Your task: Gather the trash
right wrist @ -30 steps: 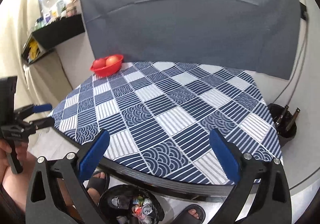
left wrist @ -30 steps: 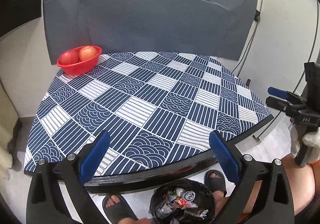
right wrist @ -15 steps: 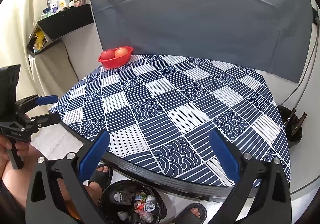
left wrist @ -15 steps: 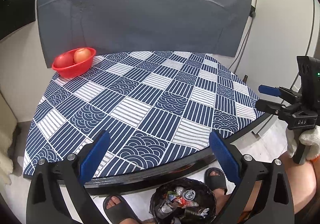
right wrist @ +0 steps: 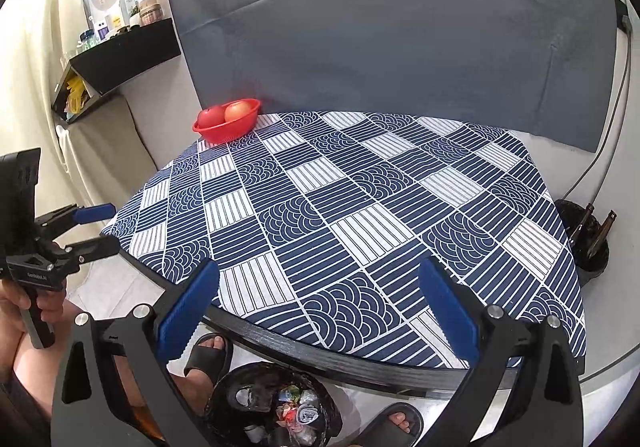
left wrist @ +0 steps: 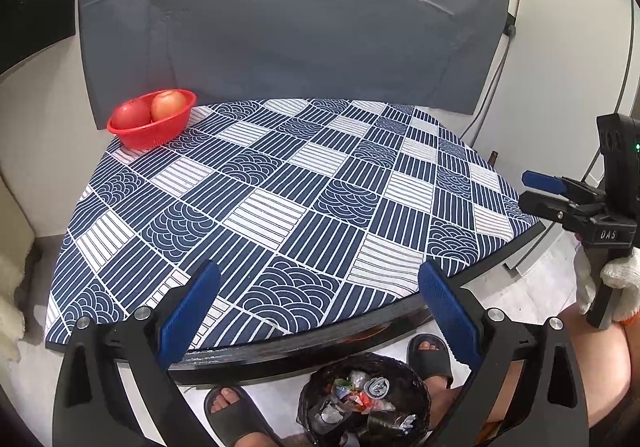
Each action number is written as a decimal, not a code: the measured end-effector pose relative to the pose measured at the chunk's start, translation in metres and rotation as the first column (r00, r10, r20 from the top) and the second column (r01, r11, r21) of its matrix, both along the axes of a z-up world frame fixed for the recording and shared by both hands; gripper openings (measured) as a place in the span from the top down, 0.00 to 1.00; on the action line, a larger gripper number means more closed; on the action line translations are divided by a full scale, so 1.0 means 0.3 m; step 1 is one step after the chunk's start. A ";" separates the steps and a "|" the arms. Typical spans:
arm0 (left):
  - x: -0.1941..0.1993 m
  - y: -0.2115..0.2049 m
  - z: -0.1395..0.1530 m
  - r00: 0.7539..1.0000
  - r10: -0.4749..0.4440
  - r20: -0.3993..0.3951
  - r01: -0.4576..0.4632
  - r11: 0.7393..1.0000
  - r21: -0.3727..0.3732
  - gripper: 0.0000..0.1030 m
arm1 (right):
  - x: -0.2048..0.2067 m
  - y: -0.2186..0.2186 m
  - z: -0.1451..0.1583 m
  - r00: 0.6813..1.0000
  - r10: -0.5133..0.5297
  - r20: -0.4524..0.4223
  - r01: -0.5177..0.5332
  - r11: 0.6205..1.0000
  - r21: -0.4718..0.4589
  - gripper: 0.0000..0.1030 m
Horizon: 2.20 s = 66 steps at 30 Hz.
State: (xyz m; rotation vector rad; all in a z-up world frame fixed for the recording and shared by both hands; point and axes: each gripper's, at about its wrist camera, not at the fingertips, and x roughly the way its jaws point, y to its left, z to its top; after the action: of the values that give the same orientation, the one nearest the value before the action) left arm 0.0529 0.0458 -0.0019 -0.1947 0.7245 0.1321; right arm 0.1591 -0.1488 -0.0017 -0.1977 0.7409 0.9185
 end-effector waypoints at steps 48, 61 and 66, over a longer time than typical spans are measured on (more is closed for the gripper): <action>-0.003 -0.016 -0.003 1.000 -0.020 -0.004 0.020 1.000 -0.003 0.07 | 0.015 -0.007 -0.012 1.000 -0.012 -0.029 0.012 1.000 0.004 0.04; -0.004 -0.004 -0.003 1.000 -0.007 0.000 0.007 1.000 -0.010 0.07 | 0.015 -0.003 -0.018 1.000 -0.010 -0.029 0.010 1.000 -0.002 0.04; -0.003 -0.008 -0.001 1.000 -0.009 -0.002 0.009 1.000 -0.005 0.07 | 0.015 -0.003 -0.017 1.000 -0.010 -0.029 0.010 1.000 -0.002 0.04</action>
State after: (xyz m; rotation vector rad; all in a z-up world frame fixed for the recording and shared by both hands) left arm 0.0521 0.0436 -0.0023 -0.1962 0.7273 0.1214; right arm 0.1635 -0.1497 -0.0066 -0.1826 0.7686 0.9132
